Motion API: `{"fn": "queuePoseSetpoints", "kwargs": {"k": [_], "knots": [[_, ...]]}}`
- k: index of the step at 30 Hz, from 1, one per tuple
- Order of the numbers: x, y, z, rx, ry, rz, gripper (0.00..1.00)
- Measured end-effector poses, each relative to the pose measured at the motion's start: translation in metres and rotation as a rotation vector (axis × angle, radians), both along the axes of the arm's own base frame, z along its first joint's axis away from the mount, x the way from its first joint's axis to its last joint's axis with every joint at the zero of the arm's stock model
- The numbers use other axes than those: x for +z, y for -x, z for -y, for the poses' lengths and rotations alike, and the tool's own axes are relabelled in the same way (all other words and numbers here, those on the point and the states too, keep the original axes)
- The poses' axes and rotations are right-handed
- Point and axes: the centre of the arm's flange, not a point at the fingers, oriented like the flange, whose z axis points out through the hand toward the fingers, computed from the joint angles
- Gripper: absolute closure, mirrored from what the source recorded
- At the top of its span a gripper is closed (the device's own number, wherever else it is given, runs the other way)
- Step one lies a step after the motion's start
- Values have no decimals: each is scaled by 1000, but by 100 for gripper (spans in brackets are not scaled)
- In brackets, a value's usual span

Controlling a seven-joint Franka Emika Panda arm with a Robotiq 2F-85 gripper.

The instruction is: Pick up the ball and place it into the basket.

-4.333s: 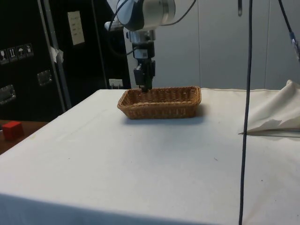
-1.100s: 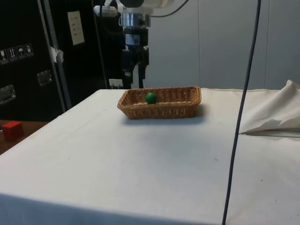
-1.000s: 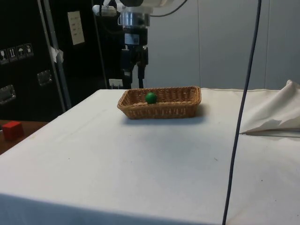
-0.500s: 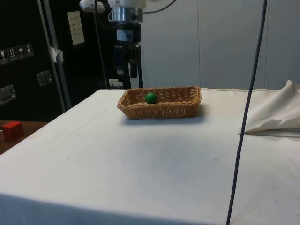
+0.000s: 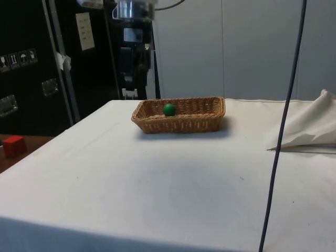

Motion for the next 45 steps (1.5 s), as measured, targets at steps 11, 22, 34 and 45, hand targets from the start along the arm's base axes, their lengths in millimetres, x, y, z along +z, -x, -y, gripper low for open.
{"fn": "queuePoseSetpoints", "kwargs": {"k": [11,22,34,45], "knots": [[10,3,-31,45,-16,1,0],[18,24,-41,61,-45,-7,0],[35,52,-40,53,-89,-15,0],[36,64,-38,31,-84,-44,0]]}}
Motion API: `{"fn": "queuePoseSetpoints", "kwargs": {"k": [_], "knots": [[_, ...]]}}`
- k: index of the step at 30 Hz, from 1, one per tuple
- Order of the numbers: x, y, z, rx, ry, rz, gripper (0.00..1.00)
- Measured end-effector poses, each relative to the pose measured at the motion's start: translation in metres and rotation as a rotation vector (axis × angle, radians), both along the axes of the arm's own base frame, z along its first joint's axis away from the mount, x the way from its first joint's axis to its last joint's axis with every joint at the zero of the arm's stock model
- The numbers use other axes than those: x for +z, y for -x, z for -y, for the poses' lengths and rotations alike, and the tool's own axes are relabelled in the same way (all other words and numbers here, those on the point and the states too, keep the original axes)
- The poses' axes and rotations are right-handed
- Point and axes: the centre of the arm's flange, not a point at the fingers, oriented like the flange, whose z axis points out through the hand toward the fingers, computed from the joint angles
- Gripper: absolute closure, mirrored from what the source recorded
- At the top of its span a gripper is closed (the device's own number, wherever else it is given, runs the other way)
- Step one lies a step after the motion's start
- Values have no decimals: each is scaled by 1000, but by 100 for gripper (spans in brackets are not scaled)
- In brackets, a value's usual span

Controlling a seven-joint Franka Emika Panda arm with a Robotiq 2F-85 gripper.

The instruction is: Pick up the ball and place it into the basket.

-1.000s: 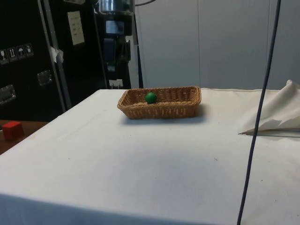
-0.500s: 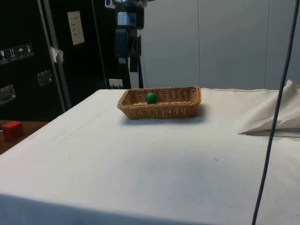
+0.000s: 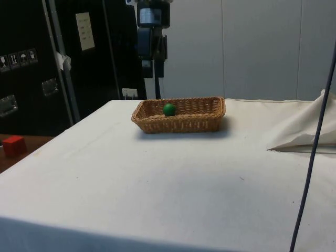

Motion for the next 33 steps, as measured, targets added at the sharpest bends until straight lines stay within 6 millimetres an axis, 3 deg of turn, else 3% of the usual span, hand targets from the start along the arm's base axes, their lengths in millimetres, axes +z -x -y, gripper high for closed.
{"fn": "queuePoseSetpoints", "kwargs": {"k": [33], "knots": [[-4,2,8,-35,207,-28,0]]}}
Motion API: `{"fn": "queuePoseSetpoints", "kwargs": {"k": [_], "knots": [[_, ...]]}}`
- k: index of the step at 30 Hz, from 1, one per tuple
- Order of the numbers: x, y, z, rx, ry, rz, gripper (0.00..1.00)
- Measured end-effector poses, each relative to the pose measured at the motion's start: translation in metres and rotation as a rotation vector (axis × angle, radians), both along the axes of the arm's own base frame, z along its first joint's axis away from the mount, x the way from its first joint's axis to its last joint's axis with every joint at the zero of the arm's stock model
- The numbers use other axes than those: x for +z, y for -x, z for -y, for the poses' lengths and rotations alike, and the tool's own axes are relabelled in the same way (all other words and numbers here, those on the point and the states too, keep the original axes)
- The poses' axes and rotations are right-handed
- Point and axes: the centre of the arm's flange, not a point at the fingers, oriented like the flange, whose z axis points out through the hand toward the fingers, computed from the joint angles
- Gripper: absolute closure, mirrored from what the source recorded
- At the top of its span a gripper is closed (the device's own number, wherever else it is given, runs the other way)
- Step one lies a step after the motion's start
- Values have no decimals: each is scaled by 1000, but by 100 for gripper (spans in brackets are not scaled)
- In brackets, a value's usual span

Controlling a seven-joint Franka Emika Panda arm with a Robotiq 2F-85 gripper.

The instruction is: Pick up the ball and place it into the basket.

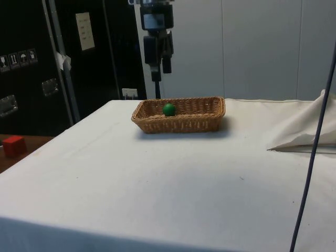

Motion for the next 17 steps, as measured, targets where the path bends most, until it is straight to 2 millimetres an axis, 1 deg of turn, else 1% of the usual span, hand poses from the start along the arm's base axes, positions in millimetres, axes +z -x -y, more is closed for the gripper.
{"fn": "queuePoseSetpoints", "kwargs": {"k": [8,17], "knots": [[0,-1,3,-39,21,1,0],[-8,-3,3,-109,29,-12,0]]}}
